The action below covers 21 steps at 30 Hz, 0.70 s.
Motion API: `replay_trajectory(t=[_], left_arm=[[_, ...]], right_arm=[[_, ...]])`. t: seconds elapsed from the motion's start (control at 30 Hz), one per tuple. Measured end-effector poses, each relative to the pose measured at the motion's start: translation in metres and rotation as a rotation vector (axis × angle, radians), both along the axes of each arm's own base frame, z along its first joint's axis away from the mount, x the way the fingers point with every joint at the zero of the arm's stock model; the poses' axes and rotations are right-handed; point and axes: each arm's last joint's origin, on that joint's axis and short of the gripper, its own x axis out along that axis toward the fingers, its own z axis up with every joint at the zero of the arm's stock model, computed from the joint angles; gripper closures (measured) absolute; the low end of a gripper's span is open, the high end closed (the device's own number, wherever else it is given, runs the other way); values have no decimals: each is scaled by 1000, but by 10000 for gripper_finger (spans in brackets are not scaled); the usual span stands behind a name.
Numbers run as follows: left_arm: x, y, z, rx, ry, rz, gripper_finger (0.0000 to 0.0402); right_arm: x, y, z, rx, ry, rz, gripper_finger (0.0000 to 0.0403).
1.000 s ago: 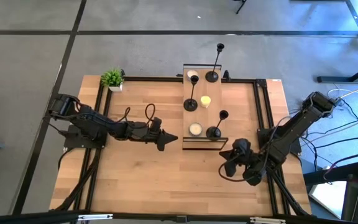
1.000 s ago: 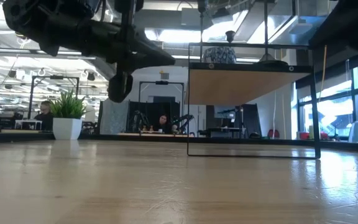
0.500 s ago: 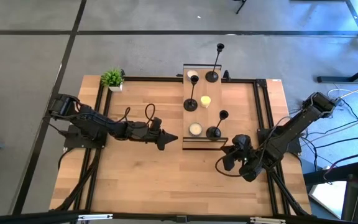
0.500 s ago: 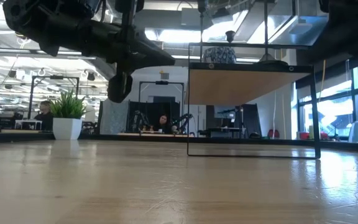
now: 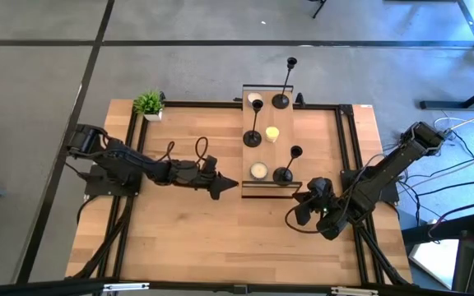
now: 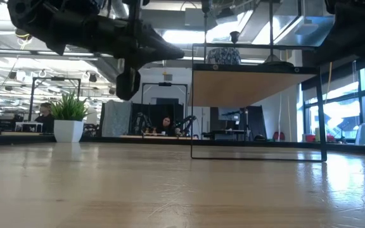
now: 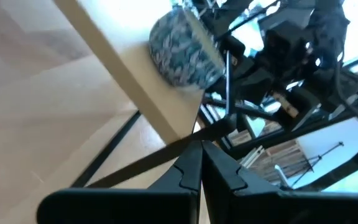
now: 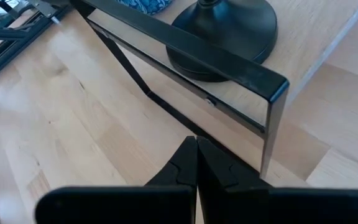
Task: Pick & Place candle stick holders
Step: Return to Home Position
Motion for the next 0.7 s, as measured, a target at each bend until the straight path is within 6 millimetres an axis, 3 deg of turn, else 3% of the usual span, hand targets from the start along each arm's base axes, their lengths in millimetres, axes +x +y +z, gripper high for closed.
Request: replay_trajectory(t=[0.4, 0.7], left_arm=[[48, -11, -23, -26, 59, -92, 400], [51, -17, -17, -34, 44, -137, 400]], right_arm=[[-1, -1, 2, 3, -4, 3, 403], [-3, -2, 8, -8, -8, 30, 403]])
